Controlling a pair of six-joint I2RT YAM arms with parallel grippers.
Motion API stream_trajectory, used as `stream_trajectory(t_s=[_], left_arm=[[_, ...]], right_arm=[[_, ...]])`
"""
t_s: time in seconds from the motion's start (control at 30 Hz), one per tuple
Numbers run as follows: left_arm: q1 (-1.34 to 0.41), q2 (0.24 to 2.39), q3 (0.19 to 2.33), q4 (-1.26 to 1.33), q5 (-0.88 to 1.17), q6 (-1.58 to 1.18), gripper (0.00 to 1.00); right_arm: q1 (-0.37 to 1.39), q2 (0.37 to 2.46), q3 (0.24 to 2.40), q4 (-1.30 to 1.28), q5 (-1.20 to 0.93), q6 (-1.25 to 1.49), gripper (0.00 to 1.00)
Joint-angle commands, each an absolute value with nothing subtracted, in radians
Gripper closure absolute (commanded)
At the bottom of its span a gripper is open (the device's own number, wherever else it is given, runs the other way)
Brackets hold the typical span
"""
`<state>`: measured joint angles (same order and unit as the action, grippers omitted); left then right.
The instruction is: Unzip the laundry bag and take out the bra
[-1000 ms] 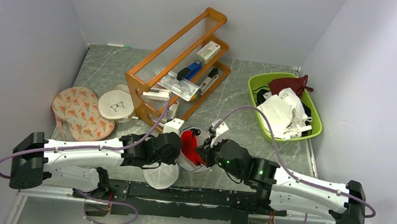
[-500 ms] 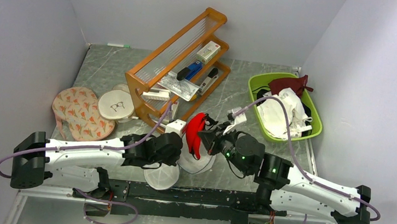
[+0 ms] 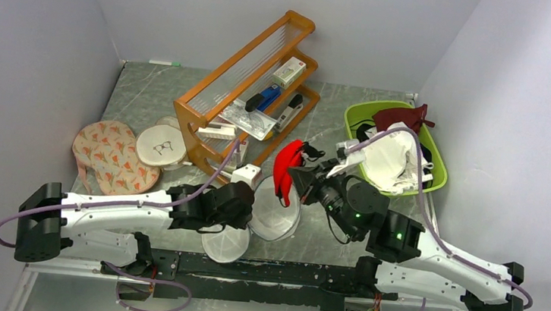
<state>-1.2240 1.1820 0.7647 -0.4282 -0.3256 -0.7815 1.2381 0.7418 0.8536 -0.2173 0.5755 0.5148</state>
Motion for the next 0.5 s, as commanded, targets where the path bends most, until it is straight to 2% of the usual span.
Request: stream_trajectory(t_s=[0.0,0.23,0.47], left_arm=[[-1.227,1.168,0.831,-0.456,-0.339,-0.763,0.74],[-1.227,1.125,0.861,-0.486,-0.396,-0.741,0.49],[-1.227,1.114,0.893,-0.558,-0.419,-0.739,0.29]], right_arm=[[1.235,0.700,0.922,-0.258,0.696,0.459,1.00],[1.235,0.693,0.994,-0.327,0.912,0.387,1.00],[1.236,0.719,1.067,-0.403,1.111,0.355,1.00]])
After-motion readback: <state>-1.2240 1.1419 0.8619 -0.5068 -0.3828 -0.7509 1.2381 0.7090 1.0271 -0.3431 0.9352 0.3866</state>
